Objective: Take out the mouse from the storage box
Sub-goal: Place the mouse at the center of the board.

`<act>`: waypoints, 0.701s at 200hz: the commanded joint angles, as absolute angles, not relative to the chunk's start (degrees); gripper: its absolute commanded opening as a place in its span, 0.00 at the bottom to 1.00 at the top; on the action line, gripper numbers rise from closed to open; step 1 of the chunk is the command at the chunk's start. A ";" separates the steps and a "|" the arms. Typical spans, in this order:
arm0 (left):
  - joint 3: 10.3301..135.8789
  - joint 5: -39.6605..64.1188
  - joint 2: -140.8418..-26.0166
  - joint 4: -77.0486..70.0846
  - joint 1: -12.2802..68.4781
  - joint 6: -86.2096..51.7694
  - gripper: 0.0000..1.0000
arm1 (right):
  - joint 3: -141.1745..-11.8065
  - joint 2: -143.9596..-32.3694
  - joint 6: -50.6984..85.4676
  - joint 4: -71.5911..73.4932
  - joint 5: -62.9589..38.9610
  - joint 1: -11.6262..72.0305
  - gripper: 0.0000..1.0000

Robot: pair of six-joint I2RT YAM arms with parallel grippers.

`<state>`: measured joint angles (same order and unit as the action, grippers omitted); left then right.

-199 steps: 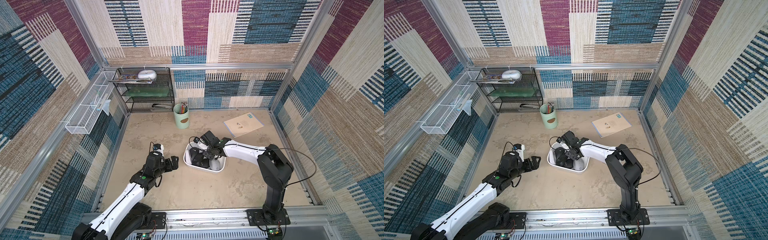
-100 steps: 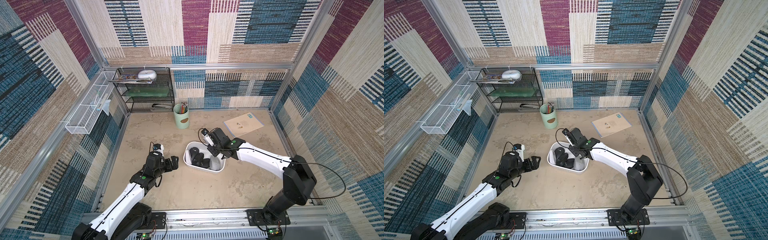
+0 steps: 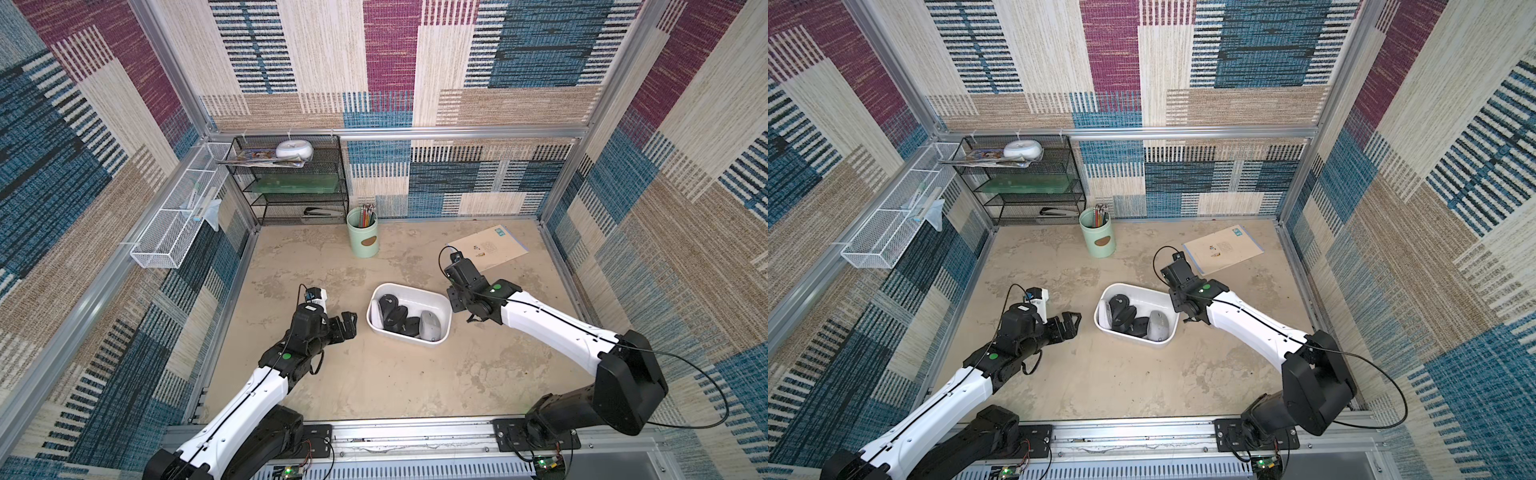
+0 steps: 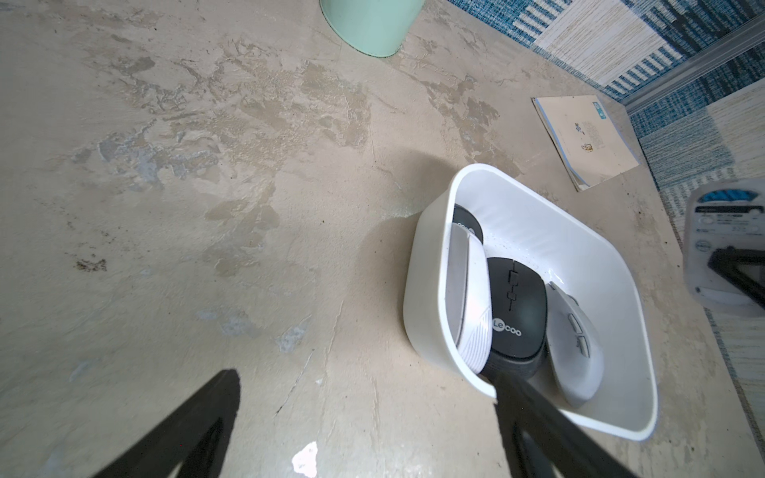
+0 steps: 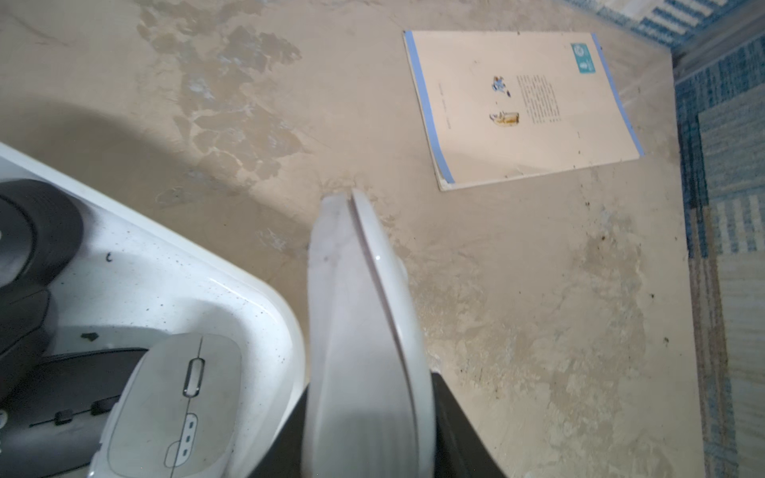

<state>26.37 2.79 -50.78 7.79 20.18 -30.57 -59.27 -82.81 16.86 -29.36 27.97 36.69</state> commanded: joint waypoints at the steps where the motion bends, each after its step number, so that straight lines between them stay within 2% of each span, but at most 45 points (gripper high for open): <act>1: 26.61 2.79 -50.61 7.58 20.21 -30.54 1.00 | -57.37 -82.40 24.70 -32.61 27.43 35.59 0.31; 50: 26.63 3.03 -50.65 7.50 20.21 -30.59 1.00 | -53.26 -85.65 31.46 -35.16 26.68 33.77 0.30; 140: 26.63 2.72 -50.64 7.60 20.21 -30.50 1.00 | -58.08 -95.09 34.20 -40.24 29.82 33.17 0.33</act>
<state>26.37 2.83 -50.74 7.79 20.18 -30.72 -57.19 -93.41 32.71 -38.13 27.88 33.21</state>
